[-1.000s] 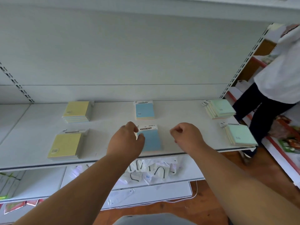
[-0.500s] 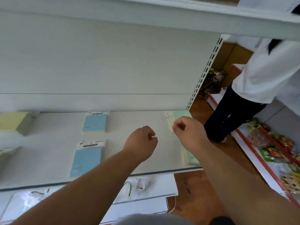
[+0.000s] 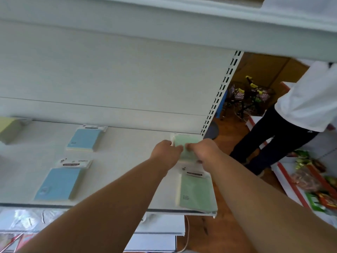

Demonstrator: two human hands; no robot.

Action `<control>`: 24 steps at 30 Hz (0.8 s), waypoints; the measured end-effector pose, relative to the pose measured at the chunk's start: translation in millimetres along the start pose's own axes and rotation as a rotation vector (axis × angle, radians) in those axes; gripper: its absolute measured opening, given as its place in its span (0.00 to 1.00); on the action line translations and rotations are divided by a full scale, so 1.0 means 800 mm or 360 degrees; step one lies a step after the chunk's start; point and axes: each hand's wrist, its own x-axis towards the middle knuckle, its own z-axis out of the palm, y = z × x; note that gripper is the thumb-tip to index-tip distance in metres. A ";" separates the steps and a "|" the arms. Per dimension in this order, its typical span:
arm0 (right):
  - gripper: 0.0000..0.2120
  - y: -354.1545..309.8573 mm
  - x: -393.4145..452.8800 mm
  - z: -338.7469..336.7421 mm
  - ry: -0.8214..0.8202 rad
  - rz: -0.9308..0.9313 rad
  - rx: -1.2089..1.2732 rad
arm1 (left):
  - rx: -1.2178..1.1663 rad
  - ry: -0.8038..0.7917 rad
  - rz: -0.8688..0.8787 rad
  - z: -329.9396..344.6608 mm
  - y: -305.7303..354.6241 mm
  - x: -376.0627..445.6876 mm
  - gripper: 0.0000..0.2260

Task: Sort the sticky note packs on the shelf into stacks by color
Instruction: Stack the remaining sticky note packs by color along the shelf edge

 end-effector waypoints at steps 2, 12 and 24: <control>0.27 -0.002 -0.007 0.010 -0.0106 0.0009 0.0108 | -0.0194 0.0095 -0.0057 -0.011 -0.009 0.000 0.20; 0.24 -0.020 -0.078 0.113 -0.0224 -0.0407 0.0427 | -0.0275 0.0170 0.0367 -0.114 -0.085 -0.014 0.16; 0.34 0.007 -0.111 0.165 -0.0045 -0.0535 0.0568 | -0.0186 -0.0137 0.0624 -0.125 -0.125 -0.023 0.33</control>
